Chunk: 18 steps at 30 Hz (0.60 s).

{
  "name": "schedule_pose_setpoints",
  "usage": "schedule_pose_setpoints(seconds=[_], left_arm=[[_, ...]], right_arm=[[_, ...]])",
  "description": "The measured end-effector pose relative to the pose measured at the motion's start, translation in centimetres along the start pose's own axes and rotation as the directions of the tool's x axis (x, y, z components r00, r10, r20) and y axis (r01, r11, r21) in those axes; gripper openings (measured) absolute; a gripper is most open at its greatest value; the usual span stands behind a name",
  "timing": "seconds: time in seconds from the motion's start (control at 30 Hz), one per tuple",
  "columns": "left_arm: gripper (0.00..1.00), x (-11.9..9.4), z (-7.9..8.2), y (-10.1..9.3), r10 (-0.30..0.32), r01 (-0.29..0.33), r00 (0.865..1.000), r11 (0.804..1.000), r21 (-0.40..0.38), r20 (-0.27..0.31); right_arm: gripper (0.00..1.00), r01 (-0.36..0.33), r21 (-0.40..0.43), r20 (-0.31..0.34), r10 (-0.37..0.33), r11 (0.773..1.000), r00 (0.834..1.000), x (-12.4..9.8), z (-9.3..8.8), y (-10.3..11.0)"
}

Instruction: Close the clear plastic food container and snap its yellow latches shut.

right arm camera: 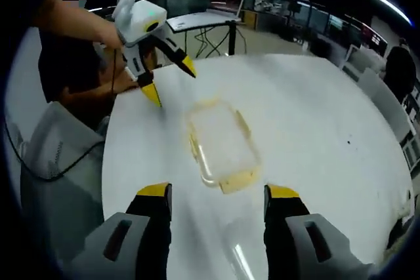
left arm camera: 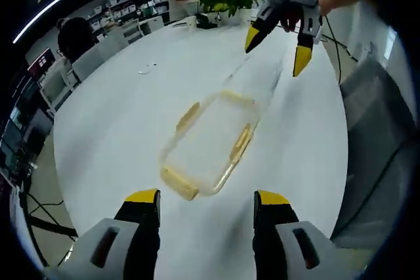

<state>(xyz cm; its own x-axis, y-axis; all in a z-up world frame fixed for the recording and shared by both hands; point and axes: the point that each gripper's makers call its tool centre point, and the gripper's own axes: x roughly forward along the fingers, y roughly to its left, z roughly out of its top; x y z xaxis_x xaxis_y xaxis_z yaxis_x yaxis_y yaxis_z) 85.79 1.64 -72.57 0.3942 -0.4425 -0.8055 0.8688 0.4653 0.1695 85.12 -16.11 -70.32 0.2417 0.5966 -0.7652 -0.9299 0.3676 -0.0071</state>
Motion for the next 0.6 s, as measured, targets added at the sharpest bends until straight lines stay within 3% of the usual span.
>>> schedule_pose_setpoints(seconds=[0.27,0.6], left_arm=[[0.52,1.2,0.1,0.8,-0.048,0.050,0.999,0.994,0.092,-0.018],[0.52,2.4,-1.1,1.7,-0.108,0.117,0.992,0.976,0.184,-0.063]], right_arm=[[0.54,-0.018,-0.004,0.003,0.018,1.000,1.000,1.3,0.8,-0.1],[0.54,-0.047,-0.098,-0.057,0.042,0.994,0.997,3.0,0.1,-1.0]])
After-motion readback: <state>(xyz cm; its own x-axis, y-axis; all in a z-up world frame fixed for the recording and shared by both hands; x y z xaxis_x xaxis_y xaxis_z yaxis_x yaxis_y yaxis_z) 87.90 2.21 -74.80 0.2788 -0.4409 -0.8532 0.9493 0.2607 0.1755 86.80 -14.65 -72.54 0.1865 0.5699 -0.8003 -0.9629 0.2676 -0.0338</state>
